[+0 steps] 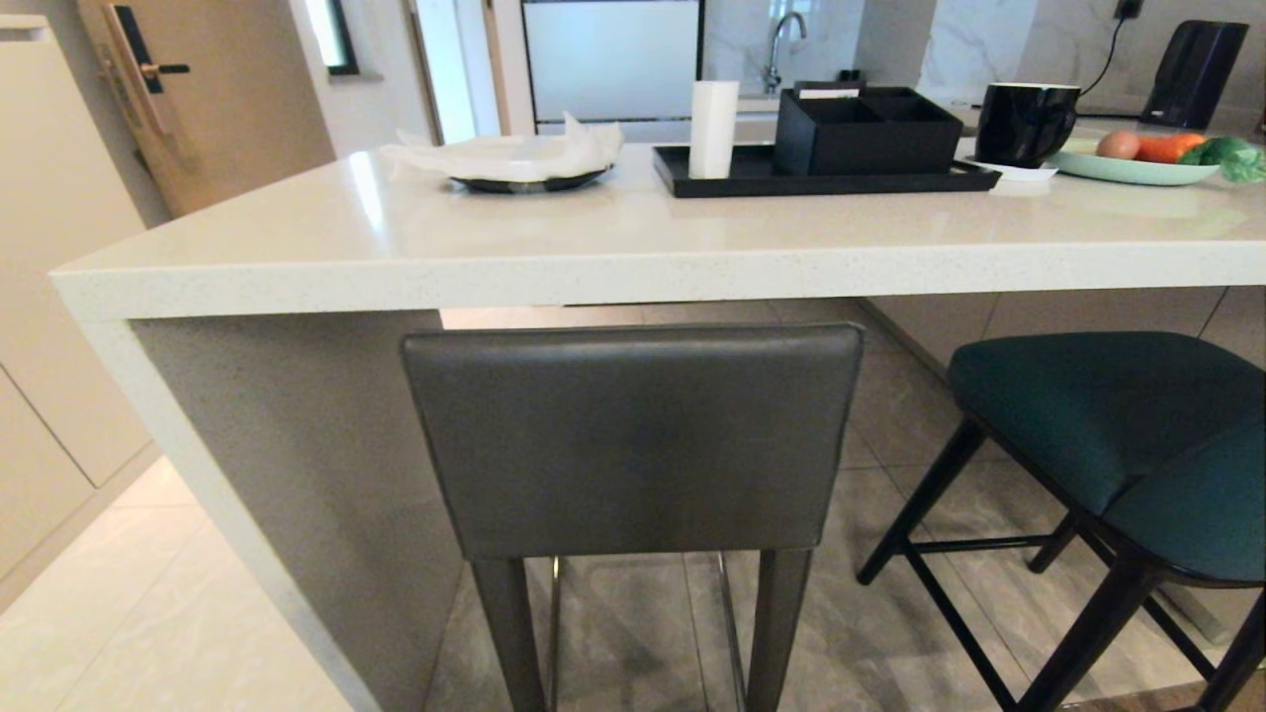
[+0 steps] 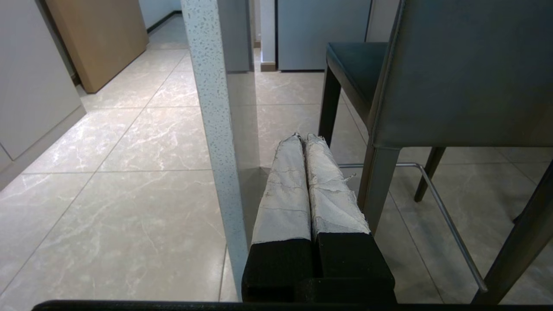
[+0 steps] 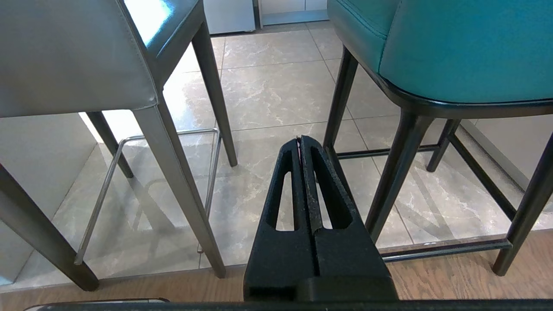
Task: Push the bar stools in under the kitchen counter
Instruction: Pull the gray chair out from under the dining table
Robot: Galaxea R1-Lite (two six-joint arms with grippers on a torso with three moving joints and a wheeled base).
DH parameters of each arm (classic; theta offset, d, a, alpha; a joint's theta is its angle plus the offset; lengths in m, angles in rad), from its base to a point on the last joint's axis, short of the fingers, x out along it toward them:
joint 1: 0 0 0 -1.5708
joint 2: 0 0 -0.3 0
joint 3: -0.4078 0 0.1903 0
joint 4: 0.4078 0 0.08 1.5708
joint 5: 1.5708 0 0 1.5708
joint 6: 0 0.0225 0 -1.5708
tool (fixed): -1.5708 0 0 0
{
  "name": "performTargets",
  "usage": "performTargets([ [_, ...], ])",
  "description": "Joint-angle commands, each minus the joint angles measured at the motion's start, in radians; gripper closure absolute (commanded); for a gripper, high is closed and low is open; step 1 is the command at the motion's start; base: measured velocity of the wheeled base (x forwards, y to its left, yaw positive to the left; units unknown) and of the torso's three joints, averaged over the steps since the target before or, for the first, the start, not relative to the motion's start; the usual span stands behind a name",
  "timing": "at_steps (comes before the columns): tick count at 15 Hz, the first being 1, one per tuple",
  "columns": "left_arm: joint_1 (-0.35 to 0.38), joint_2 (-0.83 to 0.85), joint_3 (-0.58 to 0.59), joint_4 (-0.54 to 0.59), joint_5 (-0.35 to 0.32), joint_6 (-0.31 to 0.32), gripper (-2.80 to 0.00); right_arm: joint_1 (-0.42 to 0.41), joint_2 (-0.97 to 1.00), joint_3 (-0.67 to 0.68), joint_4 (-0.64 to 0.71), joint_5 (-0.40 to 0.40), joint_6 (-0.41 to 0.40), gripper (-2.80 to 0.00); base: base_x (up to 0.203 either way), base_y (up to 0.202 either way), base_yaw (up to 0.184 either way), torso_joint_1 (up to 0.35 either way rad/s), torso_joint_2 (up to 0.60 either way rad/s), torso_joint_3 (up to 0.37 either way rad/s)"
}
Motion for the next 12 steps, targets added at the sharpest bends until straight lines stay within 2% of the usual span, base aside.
performTargets([
  [1,-0.001,0.001,0.04,-0.001,0.0,0.001,0.0,0.0,0.0,0.0,-0.001,0.0,0.0,0.0,0.0,0.0,0.0,0.0,0.0,0.0],
  [6,0.0,0.0,0.04,0.01,-0.001,0.012,0.0,0.0,-0.002,-0.001,-0.002,0.002,-0.008,0.0,0.0,0.0,0.0,0.0,0.0,0.0],
  [8,0.001,0.003,0.029,0.011,-0.012,0.037,0.0,0.0,0.01,-0.065,0.017,0.0,-0.014,0.0,0.0,0.0,0.0,0.0,0.0,0.0],
  [9,0.001,0.026,-0.017,0.019,-0.025,0.036,0.0,0.0,0.05,-0.099,0.038,0.003,-0.013,0.0,0.0,0.0,0.0,0.0,0.0,0.0],
  [12,-0.015,0.252,-0.122,-0.004,-0.075,0.015,0.0,0.005,0.198,-0.157,0.043,0.043,-0.012,0.0,0.0,0.0,0.0,0.0,0.0,0.0],
])
